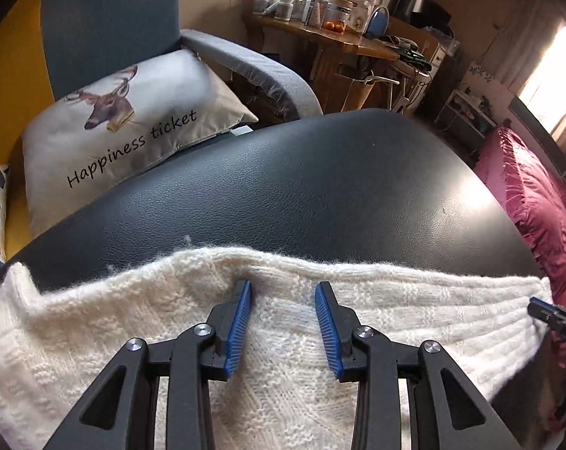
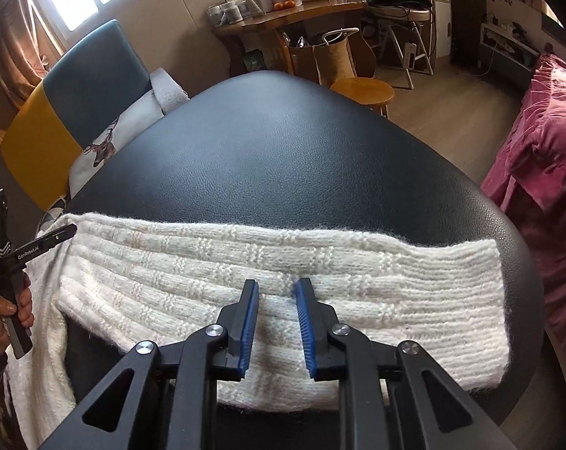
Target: Fold clothes
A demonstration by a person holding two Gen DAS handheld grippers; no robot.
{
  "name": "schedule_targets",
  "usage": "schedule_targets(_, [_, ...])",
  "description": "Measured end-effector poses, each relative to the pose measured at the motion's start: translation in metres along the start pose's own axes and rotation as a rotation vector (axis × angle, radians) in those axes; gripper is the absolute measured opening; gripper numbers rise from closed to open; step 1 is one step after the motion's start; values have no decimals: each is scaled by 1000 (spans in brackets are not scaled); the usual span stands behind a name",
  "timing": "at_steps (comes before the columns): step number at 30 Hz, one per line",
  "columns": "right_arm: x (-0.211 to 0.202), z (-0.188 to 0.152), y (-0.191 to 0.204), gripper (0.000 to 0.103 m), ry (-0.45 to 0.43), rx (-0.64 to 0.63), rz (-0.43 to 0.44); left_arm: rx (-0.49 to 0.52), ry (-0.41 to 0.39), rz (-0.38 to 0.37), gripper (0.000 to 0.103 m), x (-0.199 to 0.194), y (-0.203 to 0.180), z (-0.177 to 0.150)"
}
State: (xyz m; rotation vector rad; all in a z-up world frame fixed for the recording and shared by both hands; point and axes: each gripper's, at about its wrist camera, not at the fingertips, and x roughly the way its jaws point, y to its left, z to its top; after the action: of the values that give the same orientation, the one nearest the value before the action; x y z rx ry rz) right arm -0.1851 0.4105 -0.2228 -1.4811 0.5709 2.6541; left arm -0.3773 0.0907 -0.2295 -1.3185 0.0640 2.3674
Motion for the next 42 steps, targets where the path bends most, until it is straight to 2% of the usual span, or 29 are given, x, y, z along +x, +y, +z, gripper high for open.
schedule_targets(2, [-13, 3, -12, 21, -20, 70, 36, 2, -2, 8, 38, -3, -2, -3])
schedule_targets(5, [-54, 8, -46, 21, -146, 195, 35, -55, -1, -5, 38, -21, 1, -5])
schedule_targets(8, [-82, 6, -80, 22, -185, 289, 34, -24, -38, -22, 38, -50, -8, -22])
schedule_targets(11, [-87, -1, -91, 24, -162, 317, 38, 24, -49, -53, 38, -74, -21, -48])
schedule_targets(16, [-58, -16, -73, 24, -36, 258, 24, 62, -12, -85, 38, -88, -44, -94])
schedule_targets(19, [-46, -19, -68, 17, -12, 235, -37, 33, 32, -82, 38, -81, -50, -113])
schedule_targets(20, [-44, -19, -69, 12, -10, 235, -55, 23, 43, -80, 38, -78, -51, -117])
schedule_targets(21, [-44, -18, -71, 11, -11, 243, -64, 14, 46, -80, 39, -75, -50, -119])
schedule_targets(24, [-45, -16, -71, 13, -13, 259, -66, 2, 54, -68, 39, -73, -51, -117])
schedule_targets(26, [-53, -16, -64, 16, -31, 251, -81, -54, 45, -100, 39, -83, -47, -116])
schedule_targets(27, [-61, -17, -56, 19, -55, 229, -76, -85, 31, -121, 39, -91, -43, -116])
schedule_targets(28, [-69, -19, -42, 19, -77, 195, -35, -114, 16, -137, 39, -99, -38, -118])
schedule_targets(30, [-75, -28, -1, 19, -57, 94, 105, -161, -19, -154, 39, -122, -28, -127])
schedule_targets(34, [-71, -66, 94, 19, 76, -144, 371, -242, -56, -138, 39, -161, -3, -169])
schedule_targets(37, [-63, -105, 163, 19, 204, -295, 518, -298, -60, -111, 39, -182, 15, -209])
schedule_targets(40, [-60, -144, 201, 19, 297, -408, 534, -344, -57, -109, 39, -200, 26, -246])
schedule_targets(42, [-57, -162, 210, 19, 342, -435, 505, -339, -55, -121, 39, -214, 25, -268])
